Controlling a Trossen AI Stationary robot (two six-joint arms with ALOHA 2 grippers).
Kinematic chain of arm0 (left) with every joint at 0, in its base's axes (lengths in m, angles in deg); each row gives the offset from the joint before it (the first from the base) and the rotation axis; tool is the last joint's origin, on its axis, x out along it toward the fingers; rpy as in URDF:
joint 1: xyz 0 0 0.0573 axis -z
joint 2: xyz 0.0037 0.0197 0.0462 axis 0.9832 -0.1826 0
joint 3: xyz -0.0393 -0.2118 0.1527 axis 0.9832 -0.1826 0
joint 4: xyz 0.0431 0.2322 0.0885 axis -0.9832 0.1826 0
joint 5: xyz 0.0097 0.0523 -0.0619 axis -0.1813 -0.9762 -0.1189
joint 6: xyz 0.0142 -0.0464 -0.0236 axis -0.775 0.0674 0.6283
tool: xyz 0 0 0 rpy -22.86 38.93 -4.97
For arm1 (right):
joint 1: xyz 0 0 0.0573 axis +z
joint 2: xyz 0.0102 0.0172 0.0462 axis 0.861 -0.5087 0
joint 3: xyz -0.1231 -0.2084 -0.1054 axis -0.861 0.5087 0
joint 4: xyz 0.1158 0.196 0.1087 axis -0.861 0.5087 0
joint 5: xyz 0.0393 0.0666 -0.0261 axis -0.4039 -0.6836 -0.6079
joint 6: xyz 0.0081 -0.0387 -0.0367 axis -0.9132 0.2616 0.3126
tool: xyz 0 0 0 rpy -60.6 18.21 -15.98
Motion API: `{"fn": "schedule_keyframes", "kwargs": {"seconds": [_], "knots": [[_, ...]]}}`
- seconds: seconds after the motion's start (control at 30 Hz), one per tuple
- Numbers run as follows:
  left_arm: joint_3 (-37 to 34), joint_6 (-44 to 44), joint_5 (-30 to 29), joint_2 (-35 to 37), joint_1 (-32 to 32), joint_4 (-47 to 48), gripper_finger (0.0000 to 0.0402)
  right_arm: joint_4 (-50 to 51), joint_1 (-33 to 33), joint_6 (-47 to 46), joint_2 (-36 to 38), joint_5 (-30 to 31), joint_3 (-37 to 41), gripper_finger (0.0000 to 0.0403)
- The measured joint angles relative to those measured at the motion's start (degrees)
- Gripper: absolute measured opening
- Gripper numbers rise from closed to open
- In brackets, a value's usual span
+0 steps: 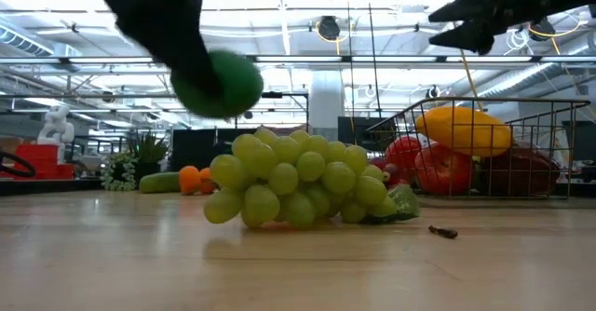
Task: Build produce basket
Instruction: Put the bottom lime into the gold wire basket
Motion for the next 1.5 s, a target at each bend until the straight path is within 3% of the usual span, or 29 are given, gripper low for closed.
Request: {"fn": "schedule_keyframes", "kwargs": {"seconds": [0.17, 0.37, 0.63, 0.97, 1.5], "knots": [[0.0, -7.57, -1.3, 4.69, -0.31, -1.42, 0.03, -4.38, 3.01, 0.44, -2.61, 0.25, 0.0, 0.0322], [0.02, -20.72, -5.29, 9.77, -0.3, -3.34, 0.031, -6.22, 4.88, 1.02, -5.13, 0.52, 0.0, 0.0322], [0.02, -48.96, -8.85, 13.91, -0.58, -8.23, 0.0318, -8.13, 6.45, 2.94, -6.66, 0.65, 0.0, 0.0322], [0.02, -81.21, -8.89, 14.75, -0.76, -15.03, 0.0319, -9.47, 8.12, 4.88, -6.79, 0.69, 0.0, 0.0322], [0.02, -103.92, -8.79, 14.75, -1.38, -18.55, 0.0319, -9.47, 8.1, 4.88, -6.79, 0.69, 0.0, 0.0322]]}}
